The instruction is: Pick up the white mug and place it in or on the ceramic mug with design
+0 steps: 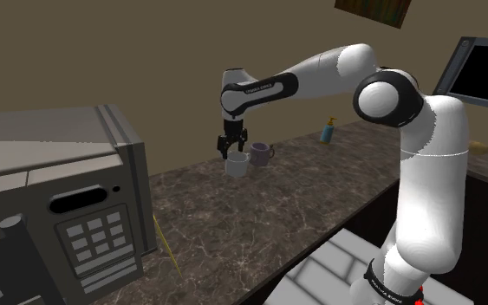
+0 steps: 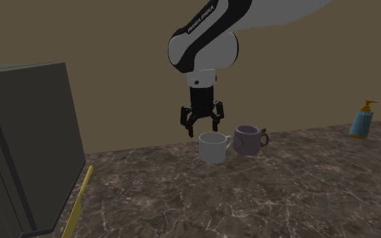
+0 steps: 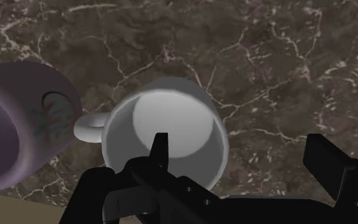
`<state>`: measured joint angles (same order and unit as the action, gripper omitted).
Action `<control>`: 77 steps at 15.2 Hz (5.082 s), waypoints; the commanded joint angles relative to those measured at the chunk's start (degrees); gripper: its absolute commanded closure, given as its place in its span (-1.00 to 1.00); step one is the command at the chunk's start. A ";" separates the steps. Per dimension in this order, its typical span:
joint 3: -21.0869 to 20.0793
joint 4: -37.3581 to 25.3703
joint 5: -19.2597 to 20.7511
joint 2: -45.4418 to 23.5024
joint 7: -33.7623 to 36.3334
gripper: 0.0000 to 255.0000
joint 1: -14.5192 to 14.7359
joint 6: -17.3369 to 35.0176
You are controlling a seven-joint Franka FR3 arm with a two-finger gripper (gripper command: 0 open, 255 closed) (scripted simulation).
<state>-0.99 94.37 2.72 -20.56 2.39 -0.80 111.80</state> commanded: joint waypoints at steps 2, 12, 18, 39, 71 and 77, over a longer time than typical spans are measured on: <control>0.16 -3.83 0.43 -4.34 0.32 -1.00 0.14 0.60; 0.24 -0.85 0.54 -5.79 0.40 -1.00 0.03 5.03; 0.24 -0.86 0.54 -5.79 0.40 1.00 0.03 5.02; 0.17 -6.34 0.33 -2.67 -0.02 1.00 0.05 -3.57; 4.49 -23.92 -0.87 -2.53 -14.97 1.00 -9.92 -20.59; 5.18 -21.75 -1.07 -2.85 -17.22 1.00 -11.62 -17.99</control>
<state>4.14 71.78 1.66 -23.39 -14.64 -12.27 92.90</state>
